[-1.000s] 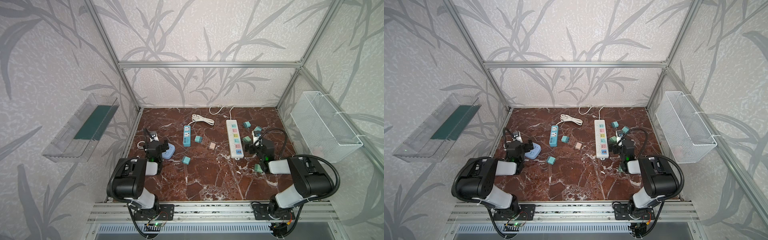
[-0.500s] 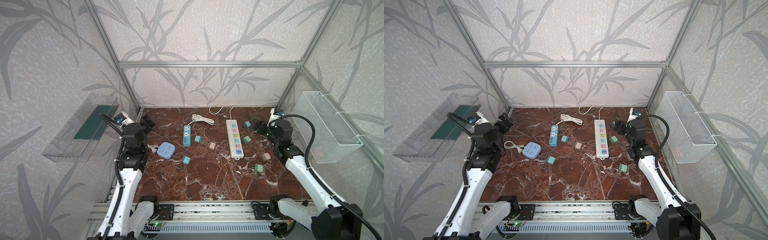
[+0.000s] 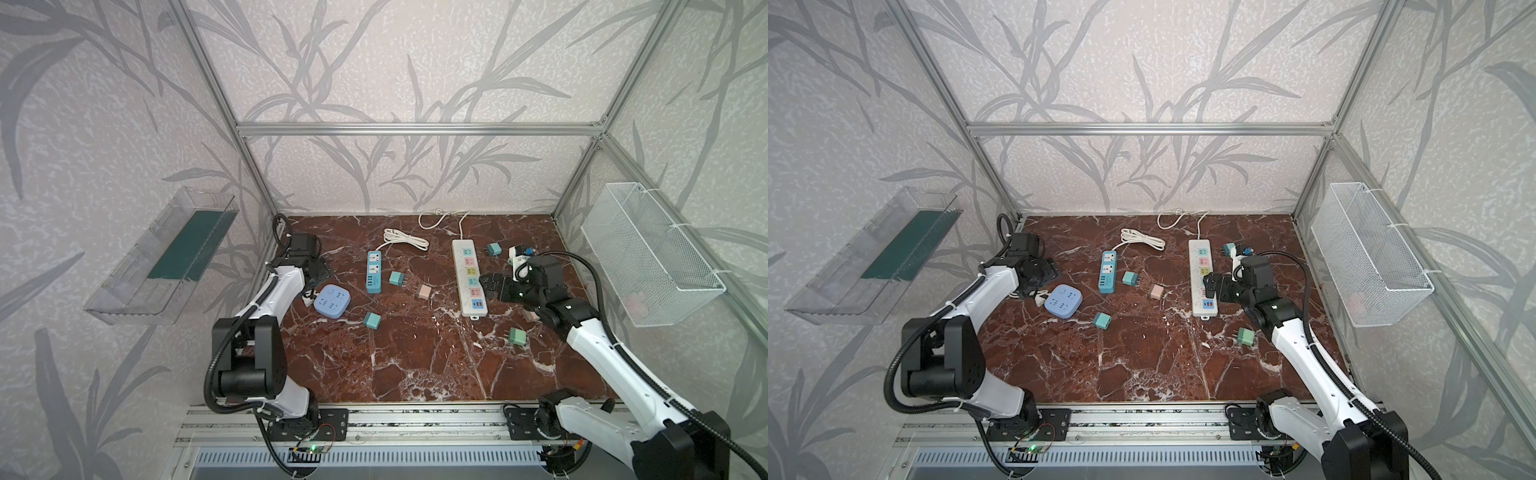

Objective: Insert the plug

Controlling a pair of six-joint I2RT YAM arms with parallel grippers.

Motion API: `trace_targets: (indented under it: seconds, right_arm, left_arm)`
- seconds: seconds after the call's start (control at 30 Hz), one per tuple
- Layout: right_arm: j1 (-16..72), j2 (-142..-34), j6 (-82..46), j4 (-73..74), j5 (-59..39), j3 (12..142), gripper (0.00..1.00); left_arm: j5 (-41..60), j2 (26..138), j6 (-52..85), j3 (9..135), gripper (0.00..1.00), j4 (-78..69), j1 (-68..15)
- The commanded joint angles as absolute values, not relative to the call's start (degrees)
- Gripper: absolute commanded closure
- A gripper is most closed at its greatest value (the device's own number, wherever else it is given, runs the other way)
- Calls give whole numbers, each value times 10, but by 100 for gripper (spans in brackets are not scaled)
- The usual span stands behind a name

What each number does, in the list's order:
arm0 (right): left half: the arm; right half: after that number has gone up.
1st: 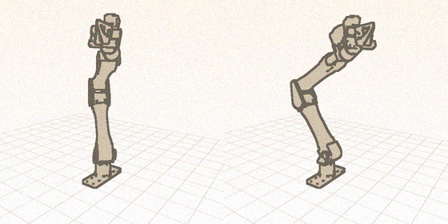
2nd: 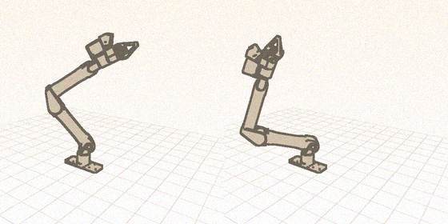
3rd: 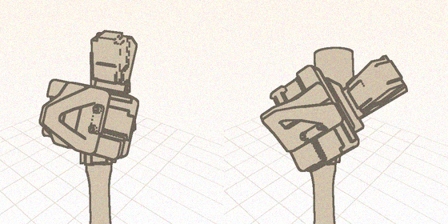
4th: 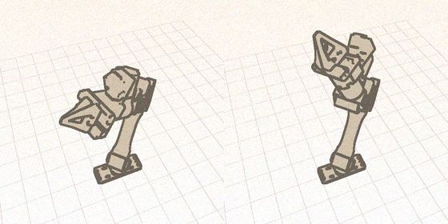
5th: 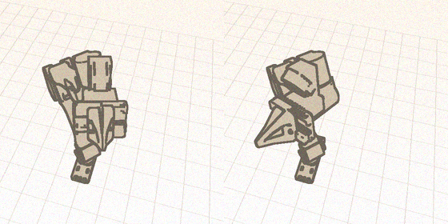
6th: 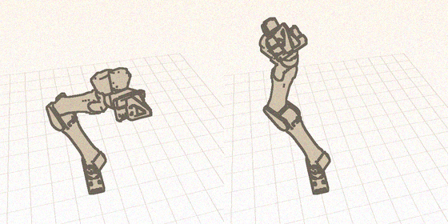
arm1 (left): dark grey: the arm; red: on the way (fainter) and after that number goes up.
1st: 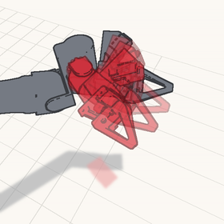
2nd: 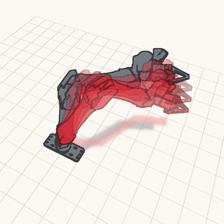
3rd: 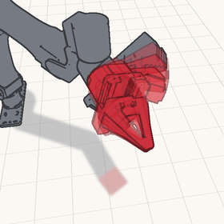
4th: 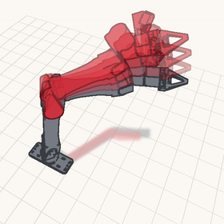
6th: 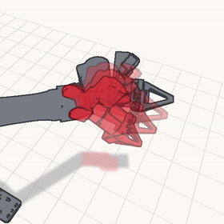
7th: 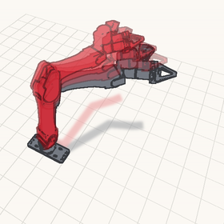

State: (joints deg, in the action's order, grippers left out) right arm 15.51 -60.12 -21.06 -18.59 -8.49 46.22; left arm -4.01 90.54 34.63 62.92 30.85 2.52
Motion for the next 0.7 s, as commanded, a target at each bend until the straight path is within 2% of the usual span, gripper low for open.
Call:
trace_targets:
  seconds: [0.0, 0.3, 0.4, 0.67]
  right_arm:
    - [162, -596, -188, -210, -112, 468, 1]
    - [173, -600, -185, -196, -126, 462, 1]
    - [180, -601, -182, -198, -120, 460, 1]
    - [189, -580, -174, -205, -108, 461, 1]
  left_arm:
    - [-2, 935, 360, 647, 13, 295, 25]
    - [-16, 1004, 317, 690, 13, 247, 36]
    - [-9, 1037, 319, 705, 17, 261, 36]
    - [0, 1017, 355, 634, 18, 231, 30]
